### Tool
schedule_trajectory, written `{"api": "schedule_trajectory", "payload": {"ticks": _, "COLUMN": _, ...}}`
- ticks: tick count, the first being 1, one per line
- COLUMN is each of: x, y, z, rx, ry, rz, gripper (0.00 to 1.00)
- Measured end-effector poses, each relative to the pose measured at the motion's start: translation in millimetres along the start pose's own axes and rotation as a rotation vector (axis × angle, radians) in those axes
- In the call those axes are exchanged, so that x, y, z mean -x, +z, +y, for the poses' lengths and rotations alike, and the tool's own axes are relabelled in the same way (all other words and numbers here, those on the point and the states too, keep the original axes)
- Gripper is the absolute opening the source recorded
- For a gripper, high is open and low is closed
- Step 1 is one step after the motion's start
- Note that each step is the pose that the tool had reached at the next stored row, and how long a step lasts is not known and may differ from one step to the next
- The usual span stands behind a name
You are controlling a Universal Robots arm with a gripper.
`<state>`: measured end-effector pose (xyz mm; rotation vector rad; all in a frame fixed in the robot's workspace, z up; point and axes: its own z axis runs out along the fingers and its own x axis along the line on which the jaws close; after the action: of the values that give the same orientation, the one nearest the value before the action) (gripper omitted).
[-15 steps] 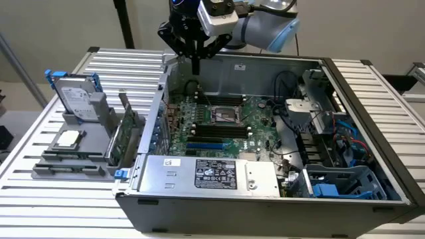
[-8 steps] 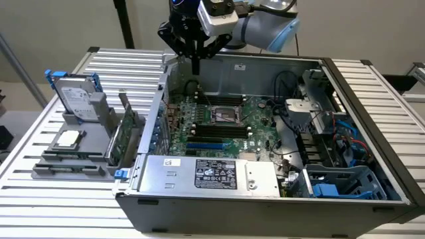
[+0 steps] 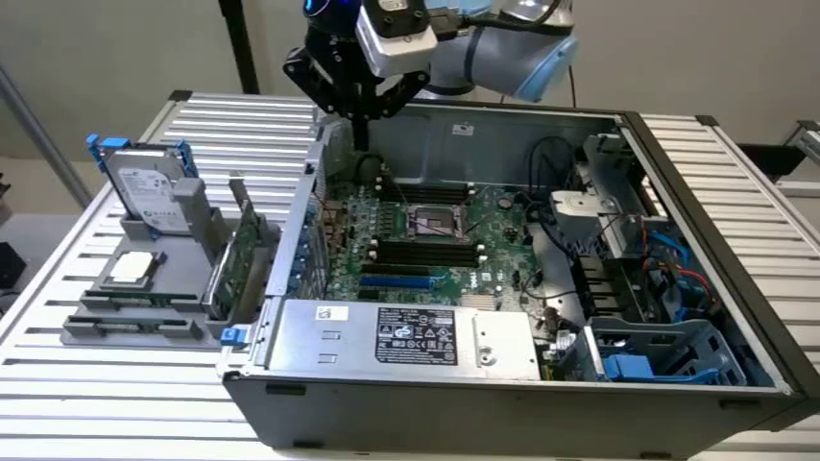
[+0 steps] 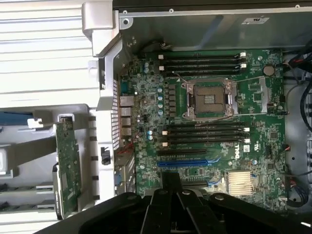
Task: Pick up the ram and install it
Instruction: 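Reach for the ram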
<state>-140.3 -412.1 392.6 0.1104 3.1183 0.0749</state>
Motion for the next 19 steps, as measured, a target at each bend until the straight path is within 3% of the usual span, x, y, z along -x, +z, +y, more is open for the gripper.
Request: {"api": "schedule_trajectory", "payload": {"ticks": 19, "x": -73.0, "y": -1.1, "z": -41.2, "rx": 0.0, "ry": 0.0, "rz": 0.0004, "gripper": 0.0}}
